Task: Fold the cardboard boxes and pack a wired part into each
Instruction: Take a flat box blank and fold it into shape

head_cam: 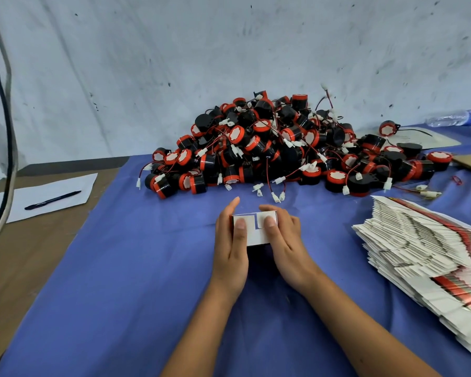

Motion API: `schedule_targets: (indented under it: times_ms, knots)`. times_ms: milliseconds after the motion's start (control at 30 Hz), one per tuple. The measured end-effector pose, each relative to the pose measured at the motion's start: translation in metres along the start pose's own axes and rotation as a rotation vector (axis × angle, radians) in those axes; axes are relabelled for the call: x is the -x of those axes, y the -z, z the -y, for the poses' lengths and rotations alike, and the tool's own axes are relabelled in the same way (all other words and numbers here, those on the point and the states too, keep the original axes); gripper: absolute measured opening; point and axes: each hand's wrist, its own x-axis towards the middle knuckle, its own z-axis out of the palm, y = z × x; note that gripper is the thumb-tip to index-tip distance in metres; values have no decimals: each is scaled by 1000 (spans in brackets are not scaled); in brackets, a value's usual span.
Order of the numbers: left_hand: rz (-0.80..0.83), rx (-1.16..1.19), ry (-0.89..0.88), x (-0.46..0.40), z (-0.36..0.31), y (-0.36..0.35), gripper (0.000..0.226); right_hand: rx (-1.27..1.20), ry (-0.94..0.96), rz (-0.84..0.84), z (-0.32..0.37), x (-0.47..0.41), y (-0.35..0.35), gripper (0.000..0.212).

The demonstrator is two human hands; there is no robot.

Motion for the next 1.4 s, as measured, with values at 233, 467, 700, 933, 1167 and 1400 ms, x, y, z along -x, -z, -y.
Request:
schedule_targets:
  times_ms: [233,467,700,933,1167,1400]
  knots:
    - [-268,-36,-9,-6,7,5,29,157,265,42,5,7,-12,42]
    - [-151,838,518,-5,-6,-10,30,452,428,90,19,13,-25,41]
    - [-338,-250,-343,-5,2,14,59,-100,127,30,23,14,-23,43]
    - [-111,-198,-380,-4,1,10,61,-470,-60,40,19,7,-16,36]
    - [3,258,101,-1,0,-2,47,-656,-247,-28,15,2,-13,23]
    - [81,192,77,1,4,-7,52,-614,-212,-63,10,1,-13,21]
